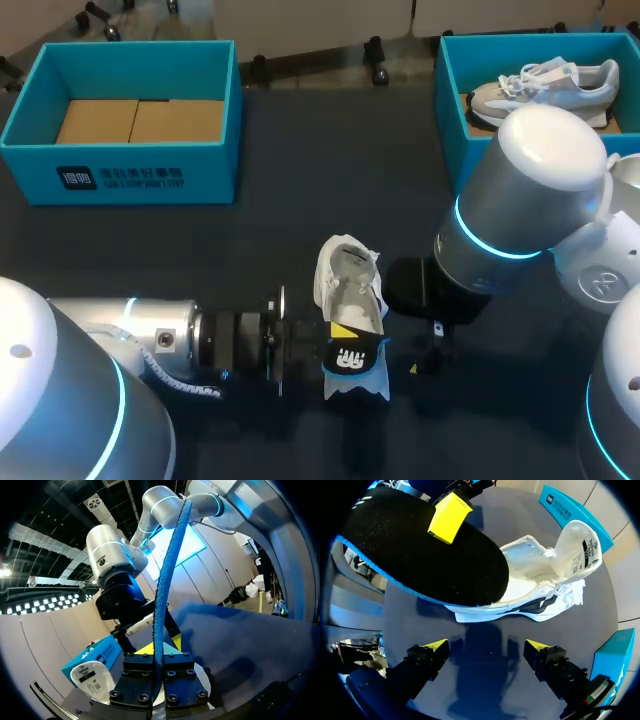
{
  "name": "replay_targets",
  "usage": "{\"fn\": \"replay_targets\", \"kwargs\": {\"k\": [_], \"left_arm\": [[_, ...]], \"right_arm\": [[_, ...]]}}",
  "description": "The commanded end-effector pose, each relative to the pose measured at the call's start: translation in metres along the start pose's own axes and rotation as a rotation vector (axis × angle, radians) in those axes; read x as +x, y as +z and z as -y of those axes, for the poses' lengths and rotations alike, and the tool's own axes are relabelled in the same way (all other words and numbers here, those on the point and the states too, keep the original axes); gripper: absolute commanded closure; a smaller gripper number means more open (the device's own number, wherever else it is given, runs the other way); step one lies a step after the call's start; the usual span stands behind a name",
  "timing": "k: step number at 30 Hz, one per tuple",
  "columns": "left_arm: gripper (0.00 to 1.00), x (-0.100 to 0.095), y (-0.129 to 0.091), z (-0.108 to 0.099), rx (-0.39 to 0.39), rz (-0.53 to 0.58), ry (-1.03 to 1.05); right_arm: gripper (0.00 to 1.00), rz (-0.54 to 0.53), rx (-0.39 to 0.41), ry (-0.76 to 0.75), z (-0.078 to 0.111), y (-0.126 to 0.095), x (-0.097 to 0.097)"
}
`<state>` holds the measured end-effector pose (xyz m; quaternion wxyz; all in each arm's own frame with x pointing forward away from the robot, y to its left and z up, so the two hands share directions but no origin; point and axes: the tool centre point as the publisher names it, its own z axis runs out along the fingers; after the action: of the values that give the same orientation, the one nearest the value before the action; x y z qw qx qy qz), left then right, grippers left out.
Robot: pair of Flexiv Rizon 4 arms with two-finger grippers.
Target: Take the shoe out of the shoebox, open the shoe tongue, remove and reinsert the insole, then place the shoe into the shoebox
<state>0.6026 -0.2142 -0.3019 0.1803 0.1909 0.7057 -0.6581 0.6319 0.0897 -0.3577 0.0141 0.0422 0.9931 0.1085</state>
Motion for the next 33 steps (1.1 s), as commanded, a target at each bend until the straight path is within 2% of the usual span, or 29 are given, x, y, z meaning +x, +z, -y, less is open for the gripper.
{"fn": "replay_targets", "kwargs": {"k": [1,16,33], "left_arm": [[1.0,-0.001,0.004,-0.003,-0.012,0.009,0.005],[1.0,-0.002,0.006,-0.013,-0.042,-0.005,0.013],[1.0,-0.007,0.011,-0.041,-0.101,-0.01,0.008]], "right_arm": [[0.0,0.002,-0.003,-0.001,0.002,0.0,0.001],[0.0,0.002,-0.003,-0.001,0.002,0.0,0.001],[0.0,0.002,-0.003,-0.001,0.002,0.0,0.001]]}}
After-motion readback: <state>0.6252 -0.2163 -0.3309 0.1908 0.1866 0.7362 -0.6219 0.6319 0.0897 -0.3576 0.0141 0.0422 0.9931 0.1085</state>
